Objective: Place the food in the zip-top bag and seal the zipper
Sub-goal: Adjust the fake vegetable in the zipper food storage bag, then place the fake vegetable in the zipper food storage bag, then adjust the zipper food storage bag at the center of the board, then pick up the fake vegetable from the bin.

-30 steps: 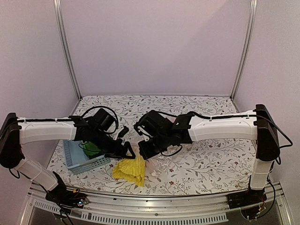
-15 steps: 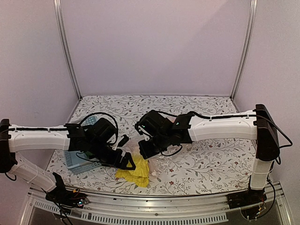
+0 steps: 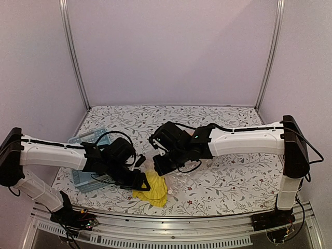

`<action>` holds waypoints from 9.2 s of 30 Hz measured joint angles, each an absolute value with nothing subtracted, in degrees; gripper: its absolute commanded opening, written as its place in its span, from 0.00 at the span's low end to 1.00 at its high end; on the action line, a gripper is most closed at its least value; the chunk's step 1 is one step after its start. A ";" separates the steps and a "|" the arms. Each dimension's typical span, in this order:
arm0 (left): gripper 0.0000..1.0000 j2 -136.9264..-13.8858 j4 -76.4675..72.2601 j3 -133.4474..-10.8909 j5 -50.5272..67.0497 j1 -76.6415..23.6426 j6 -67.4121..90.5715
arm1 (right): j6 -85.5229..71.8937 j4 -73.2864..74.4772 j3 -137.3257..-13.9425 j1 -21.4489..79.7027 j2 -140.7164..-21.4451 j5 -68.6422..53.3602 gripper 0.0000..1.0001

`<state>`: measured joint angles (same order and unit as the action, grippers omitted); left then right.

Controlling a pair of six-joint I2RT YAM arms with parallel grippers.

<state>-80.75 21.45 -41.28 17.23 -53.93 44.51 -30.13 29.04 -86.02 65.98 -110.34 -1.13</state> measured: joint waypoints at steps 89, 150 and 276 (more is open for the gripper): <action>0.75 -60.12 9.65 -52.34 0.75 -53.08 34.06 | -41.54 16.43 -79.05 60.40 -90.59 -3.07 0.00; 0.35 -71.40 -4.14 -39.05 15.00 -43.81 57.43 | -41.36 16.34 -78.24 58.74 -86.52 0.10 0.00; 0.75 -55.72 33.63 -40.05 -5.28 -19.46 49.15 | -34.87 25.52 -82.11 57.04 -83.02 8.14 0.00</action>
